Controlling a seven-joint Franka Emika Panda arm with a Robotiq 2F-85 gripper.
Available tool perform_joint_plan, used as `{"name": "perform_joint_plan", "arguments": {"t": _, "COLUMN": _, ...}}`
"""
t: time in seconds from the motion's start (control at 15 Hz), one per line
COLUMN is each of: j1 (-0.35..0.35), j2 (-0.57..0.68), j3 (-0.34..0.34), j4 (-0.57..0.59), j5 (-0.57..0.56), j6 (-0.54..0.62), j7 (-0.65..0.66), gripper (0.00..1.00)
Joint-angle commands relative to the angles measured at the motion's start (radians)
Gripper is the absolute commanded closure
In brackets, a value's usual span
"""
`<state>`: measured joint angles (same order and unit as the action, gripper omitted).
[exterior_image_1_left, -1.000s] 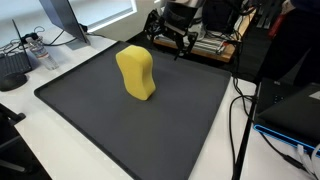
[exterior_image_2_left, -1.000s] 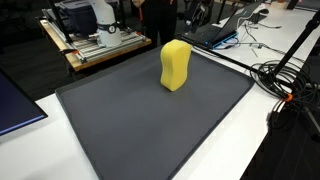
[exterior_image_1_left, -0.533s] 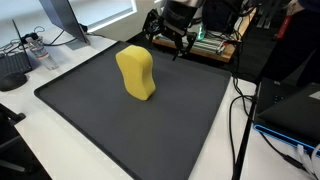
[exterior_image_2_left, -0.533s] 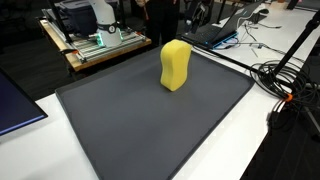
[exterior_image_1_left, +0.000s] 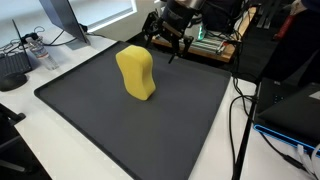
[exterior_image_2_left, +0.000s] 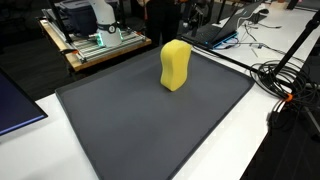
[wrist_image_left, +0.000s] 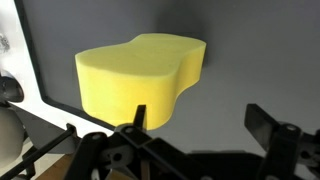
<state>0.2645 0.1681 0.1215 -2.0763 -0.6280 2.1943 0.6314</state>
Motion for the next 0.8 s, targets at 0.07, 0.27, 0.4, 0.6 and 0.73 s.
{"name": "perform_joint_plan", "arguments": {"t": 0.07, "j1": -0.030, "j2": -0.107, "j3": -0.015, "j4": -0.149, "j5": -0.069, "j6": 0.142, "j7": 0.100, "gripper": 0.00}}
{"name": "perform_joint_plan", "arguments": {"t": 0.27, "j1": -0.062, "j2": -0.150, "j3": -0.025, "j4": -0.216, "j5": -0.089, "j6": 0.228, "j7": 0.134, "gripper": 0.00}}
{"name": "perform_joint_plan", "arguments": {"t": 0.4, "j1": -0.088, "j2": -0.177, "j3": -0.032, "j4": -0.260, "j5": -0.094, "j6": 0.292, "j7": 0.137, "gripper": 0.00}}
{"name": "perform_joint_plan", "arguments": {"t": 0.6, "j1": -0.129, "j2": -0.205, "j3": -0.044, "j4": -0.315, "j5": -0.098, "j6": 0.405, "j7": 0.132, "gripper": 0.00}}
{"name": "perform_joint_plan", "arguments": {"t": 0.73, "j1": -0.154, "j2": -0.217, "j3": -0.050, "j4": -0.347, "j5": -0.094, "j6": 0.475, "j7": 0.125, "gripper": 0.00}}
